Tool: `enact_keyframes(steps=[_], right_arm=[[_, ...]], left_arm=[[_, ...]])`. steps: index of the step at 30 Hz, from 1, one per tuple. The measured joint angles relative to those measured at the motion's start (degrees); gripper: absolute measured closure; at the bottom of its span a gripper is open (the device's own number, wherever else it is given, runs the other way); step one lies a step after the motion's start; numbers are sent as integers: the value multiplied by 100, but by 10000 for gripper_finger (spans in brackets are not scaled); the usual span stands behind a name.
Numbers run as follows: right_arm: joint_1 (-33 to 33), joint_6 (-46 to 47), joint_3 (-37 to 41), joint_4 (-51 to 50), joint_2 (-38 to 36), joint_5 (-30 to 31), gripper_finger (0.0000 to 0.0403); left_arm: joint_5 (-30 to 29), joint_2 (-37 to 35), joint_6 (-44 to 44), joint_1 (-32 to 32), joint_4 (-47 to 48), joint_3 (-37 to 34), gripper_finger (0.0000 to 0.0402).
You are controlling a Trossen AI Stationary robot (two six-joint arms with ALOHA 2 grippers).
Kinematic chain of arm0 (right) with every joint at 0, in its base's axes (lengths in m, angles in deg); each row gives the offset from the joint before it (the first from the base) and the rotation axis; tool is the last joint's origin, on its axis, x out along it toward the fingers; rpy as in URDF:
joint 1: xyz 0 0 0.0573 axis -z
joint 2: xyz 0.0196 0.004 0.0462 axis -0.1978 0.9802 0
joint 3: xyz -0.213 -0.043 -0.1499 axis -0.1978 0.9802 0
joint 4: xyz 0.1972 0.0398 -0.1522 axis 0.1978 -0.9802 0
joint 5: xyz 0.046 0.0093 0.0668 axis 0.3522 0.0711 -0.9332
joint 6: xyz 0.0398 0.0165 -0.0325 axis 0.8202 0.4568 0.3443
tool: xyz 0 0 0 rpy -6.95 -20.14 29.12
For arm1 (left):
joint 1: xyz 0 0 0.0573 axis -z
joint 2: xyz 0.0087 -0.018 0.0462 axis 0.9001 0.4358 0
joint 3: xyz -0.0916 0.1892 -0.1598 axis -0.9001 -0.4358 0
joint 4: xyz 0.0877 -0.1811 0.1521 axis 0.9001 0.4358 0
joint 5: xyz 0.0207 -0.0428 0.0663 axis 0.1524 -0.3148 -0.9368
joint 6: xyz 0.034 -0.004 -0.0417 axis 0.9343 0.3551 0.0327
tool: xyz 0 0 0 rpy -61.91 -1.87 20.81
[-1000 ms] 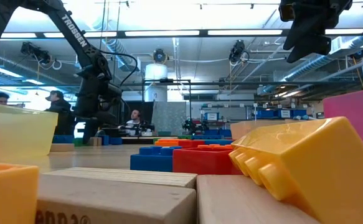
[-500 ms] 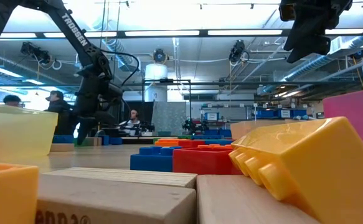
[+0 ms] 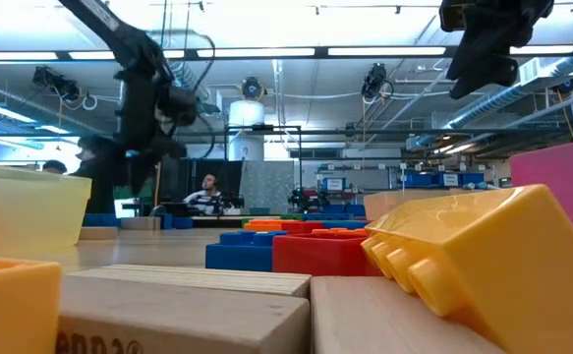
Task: Sort blocks by size
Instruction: Put the large green game piece into the yellow bin
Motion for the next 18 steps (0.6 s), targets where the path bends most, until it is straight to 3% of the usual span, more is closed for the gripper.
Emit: enact_keyframes(steps=[8, 18], right_arm=[[76, -17, 0, 196, 13, 376, 199], [76, 10, -2, 775, 13, 398, 197]], left_arm=[[47, -1132, 157, 969, 551, 1, 260], [-75, -2428, 234, 2231, 733, 3, 260]])
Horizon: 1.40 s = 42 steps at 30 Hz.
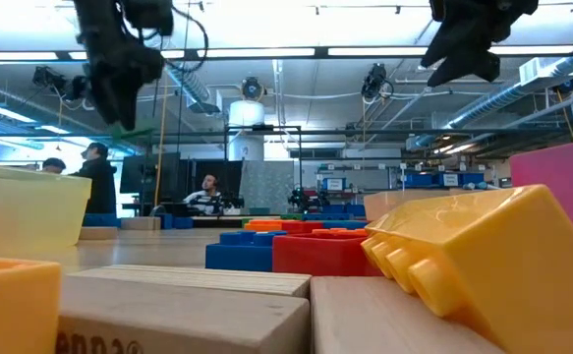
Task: Sort blocks by size
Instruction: Put the large green game piece into the yellow bin
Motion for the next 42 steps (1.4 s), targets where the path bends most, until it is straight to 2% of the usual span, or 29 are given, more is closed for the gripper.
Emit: enact_keyframes(steps=[4, 9, 15, 27, 32, 36, 42], right_arm=[[0, 163, 0, 246, 0, 37, 199], [0, 695, 0, 374, 0, 441, 199], [0, 1302, 0, 385, 0, 727, 201], [-15, 2041, 0, 381, 319, 761, 201], [-15, 2301, 0, 383, 833, 756, 201], [-17, 2548, 0, 572, 1282, 514, 201], [-17, 2560, 0, 1172, 1724, 221, 201]], left_arm=[[-14, -230, -54, 601, 52, 0, 259], [-32, -244, -102, 1583, 413, 0, 259], [-250, -272, -425, 2798, 418, -2, 259], [-147, -271, -557, 4548, 397, -46, 259], [-61, -271, -955, 5168, 317, -524, 259], [78, -268, -1333, 5607, -204, -1097, 259], [162, -268, -1591, 5926, -736, -1746, 258]])
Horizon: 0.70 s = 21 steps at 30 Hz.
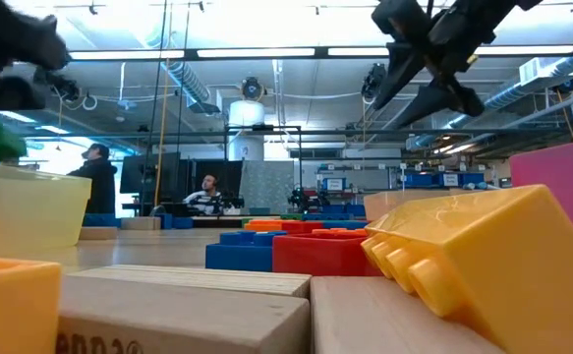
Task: Sort blocks by size
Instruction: Put the large green game piece into the yellow bin, then put the brown block into the orange bin
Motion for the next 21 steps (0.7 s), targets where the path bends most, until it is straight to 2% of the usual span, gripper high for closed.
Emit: enact_keyframes(steps=[7, 10, 21], right_arm=[[0, 221, 2, 103, 46, -2, 202], [0, 276, 2, 119, 18, -2, 202], [-59, 215, -145, 132, 59, -111, 204]], left_arm=[[284, 1, -427, 27, -266, -775, 257], [295, -11, -635, 25, -292, -956, 244], [230, 0, -595, 27, -600, -1027, 130]])
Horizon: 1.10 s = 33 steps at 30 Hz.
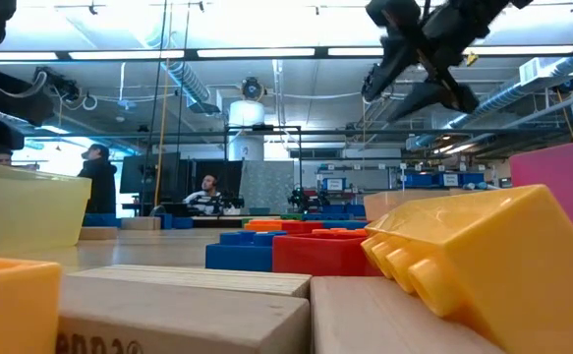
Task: Sort blocks by size
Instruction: Put the brown block into the orange bin
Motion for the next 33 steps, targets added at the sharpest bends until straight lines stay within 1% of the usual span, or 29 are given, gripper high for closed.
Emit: enact_keyframes(steps=[3, 6, 9, 12, 14, 16, 20, 28, 30, 33], right_arm=[[-193, -409, -247, 148, 28, -15, 208], [-409, -1012, -516, 484, 126, -9, 211], [-642, -1943, -654, 1304, 380, -36, 212], [-807, -3312, -657, 2382, 733, -213, 211], [-817, -3796, -664, 3050, 986, -161, 208], [-797, -4041, -842, 3264, 1284, 19, 203], [-836, -4643, -1658, 2405, 1945, 50, 187], [-1060, -5953, -3816, 118, 3173, -282, 144], [-1161, -5986, -4348, -413, 3446, -392, 135], [-1340, -5771, -5073, -1195, 3852, -428, 125]], left_arm=[[0, 4, -80, 0, -26, 0, 113], [-2, 4, -102, -1, -38, 2, 107], [-2, 4, -103, -2, -42, 2, 106], [-28, 4, -93, -2, -43, 2, 106], [-69, 4, 102, -2, -46, 4, 105], [-139, 4, 345, -2, -50, 7, 105], [-188, 4, 650, -2, -60, 7, 105], [-186, 0, 565, -2, -304, 11, 105], [-188, 0, 561, -2, -443, 11, 105], [-186, 0, 561, -2, -636, 13, 105]])
